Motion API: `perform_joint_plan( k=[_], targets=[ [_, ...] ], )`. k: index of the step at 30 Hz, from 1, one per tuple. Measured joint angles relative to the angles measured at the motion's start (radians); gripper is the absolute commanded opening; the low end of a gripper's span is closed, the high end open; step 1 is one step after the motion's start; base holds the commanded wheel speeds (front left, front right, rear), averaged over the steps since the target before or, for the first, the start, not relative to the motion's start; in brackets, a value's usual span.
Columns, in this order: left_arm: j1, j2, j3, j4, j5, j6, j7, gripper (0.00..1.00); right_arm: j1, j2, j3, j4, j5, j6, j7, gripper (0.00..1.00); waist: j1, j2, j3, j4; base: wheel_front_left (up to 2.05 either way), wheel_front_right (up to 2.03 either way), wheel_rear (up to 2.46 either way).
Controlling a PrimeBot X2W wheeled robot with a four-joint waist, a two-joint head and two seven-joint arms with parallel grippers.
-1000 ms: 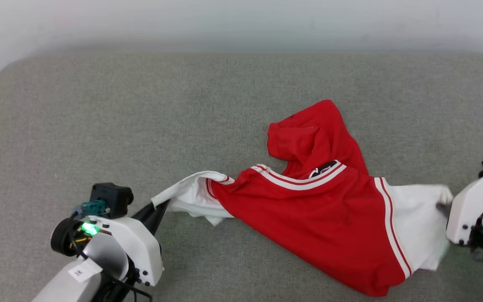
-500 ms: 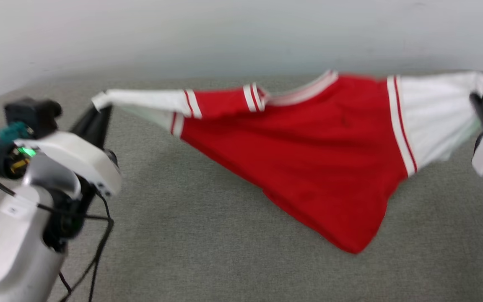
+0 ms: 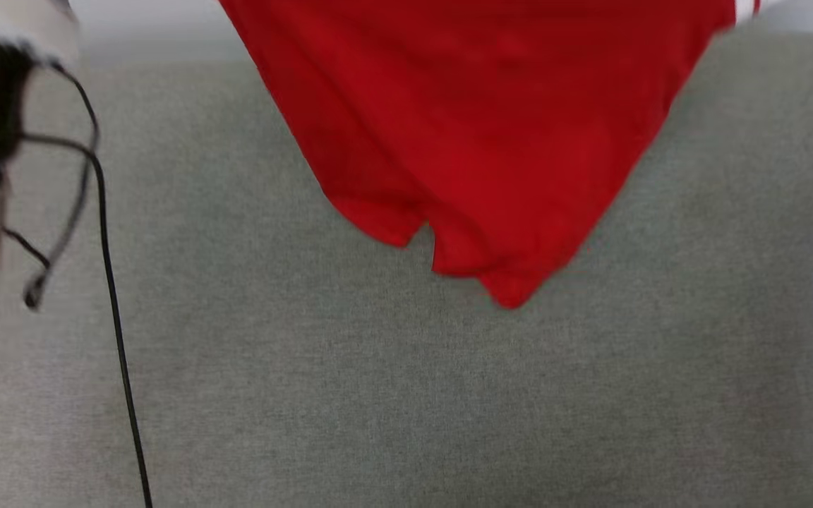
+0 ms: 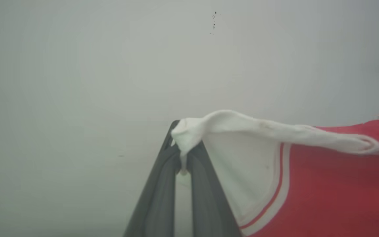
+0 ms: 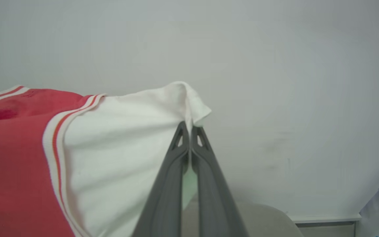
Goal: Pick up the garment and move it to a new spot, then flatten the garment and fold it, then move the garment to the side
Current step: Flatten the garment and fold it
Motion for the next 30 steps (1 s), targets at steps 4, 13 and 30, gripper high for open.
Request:
perform_joint_plan(
  k=[4,13,30],
  targets=[
    [-0.165,0.003,-0.001,0.097,0.037,-0.021,-0.042,0.00,-0.155,0.002,0.007,0.055,-0.022,0.000,-0.057,0.00,0.0001,0.0000,0.069,-0.003,0.00,0.00,0.00],
    [-0.478,0.003,0.007,0.246,0.077,-0.066,-0.129,0.00,-0.489,0.021,-0.008,0.202,-0.042,0.000,-0.145,0.00,0.0001,0.0000,0.215,-0.015,0.00,0.00,0.00],
    [-0.625,-0.053,-0.053,0.558,0.059,-0.134,-0.179,0.00,-0.663,0.088,0.064,0.504,-0.007,0.000,-0.272,0.00,0.0001,-0.0001,0.395,-0.021,0.00,0.00,0.00]
  ],
)
